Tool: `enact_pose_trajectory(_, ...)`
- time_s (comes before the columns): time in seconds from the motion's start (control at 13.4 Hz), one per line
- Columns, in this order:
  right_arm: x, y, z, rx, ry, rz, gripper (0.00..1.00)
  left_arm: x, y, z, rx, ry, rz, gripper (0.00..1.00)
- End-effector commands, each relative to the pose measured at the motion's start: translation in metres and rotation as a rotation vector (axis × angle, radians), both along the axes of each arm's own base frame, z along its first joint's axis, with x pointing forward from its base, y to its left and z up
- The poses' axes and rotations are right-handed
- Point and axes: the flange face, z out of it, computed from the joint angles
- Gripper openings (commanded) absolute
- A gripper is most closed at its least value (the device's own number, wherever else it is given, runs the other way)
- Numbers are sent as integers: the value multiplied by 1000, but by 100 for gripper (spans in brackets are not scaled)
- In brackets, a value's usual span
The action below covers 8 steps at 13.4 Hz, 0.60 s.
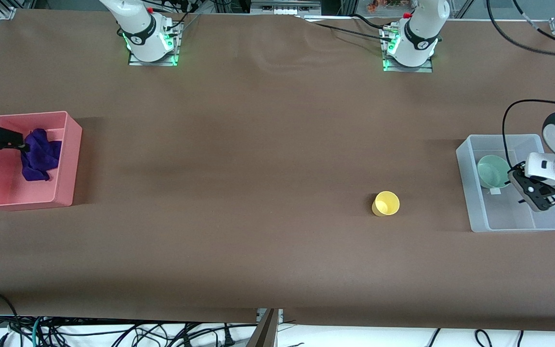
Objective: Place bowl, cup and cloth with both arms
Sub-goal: 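Move the left gripper to the yellow cup and grasp it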
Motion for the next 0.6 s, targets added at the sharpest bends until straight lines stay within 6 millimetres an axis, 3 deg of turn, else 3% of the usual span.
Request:
enact_pose_trajectory(0.0,-15,32,50,-8,-38,12,100,-6,-70,58,-15,18,220,100)
enact_pose_trajectory(0.07,-21,41,68,-14,-76,21,100,-6,-103,66,-12,31,324,100)
enact_pose_trajectory(0.22,-25,36,79,-21,-102,20,100,-3,-158,59,-83,59,549,100)
enact_pose_trajectory(0.37,-27,32,80,-61,-97,11,100,2,-213,34,-219,132,793,100)
enact_pose_trajectory(0.52,-30,35,77,-71,-60,-55,100,19,-254,11,-286,44,903,100)
